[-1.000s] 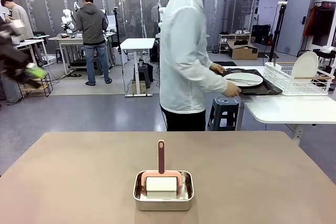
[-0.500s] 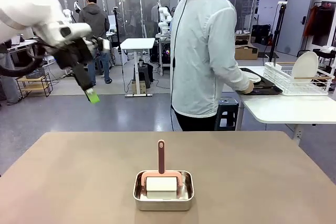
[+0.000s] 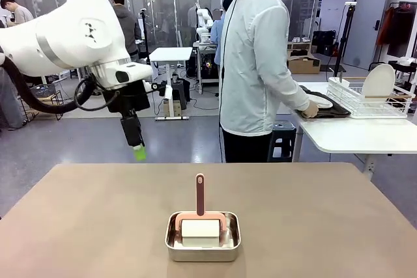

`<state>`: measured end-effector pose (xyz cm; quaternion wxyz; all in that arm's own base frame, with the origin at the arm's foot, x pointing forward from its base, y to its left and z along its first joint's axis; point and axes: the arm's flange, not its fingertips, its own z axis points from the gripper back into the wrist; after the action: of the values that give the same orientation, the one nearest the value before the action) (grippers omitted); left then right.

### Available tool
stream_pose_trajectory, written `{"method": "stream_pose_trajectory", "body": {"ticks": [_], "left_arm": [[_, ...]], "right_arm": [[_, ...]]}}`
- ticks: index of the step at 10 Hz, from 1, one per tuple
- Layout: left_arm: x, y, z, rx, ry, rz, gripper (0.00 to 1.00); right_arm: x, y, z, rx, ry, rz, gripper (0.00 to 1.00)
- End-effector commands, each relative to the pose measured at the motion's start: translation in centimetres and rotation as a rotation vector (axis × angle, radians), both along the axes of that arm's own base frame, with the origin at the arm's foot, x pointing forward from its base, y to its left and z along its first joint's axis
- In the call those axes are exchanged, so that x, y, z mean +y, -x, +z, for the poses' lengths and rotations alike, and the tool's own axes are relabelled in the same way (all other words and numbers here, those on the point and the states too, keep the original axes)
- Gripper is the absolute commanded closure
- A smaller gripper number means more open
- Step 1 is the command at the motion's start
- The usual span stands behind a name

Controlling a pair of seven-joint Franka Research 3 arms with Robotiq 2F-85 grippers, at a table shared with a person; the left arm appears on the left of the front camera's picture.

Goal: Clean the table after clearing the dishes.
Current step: When the right (or left) Handle tray is removed, use the right hand (or left hand) to clean the right (or left) side of the table with the Lint Roller.

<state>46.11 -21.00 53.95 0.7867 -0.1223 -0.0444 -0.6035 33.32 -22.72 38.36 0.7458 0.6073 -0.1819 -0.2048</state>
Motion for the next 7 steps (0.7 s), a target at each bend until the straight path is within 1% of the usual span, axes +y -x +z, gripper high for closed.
{"method": "stream_pose_trajectory", "body": {"ticks": [1,5,6,7], "left_arm": [[0.2,-0.1,0.7,-0.004,-0.012,-0.005,0.0],[0.2,-0.1,0.7,-0.004,-0.012,-0.005,0.0],[0.1,-0.1,0.3,-0.006,-0.001,0.0,0.0],[-1.3,-1.0,-1.2,-0.004,0.005,-0.086,0.0]], "right_arm": [[0.1,0.1,0.3,-0.005,-0.006,0.003,0.0],[0.1,0.1,0.3,-0.005,-0.006,0.003,0.0],[0.1,0.1,0.3,-0.005,-0.006,0.003,0.0],[0.1,0.1,0.3,-0.005,-0.006,0.003,0.0]]}}
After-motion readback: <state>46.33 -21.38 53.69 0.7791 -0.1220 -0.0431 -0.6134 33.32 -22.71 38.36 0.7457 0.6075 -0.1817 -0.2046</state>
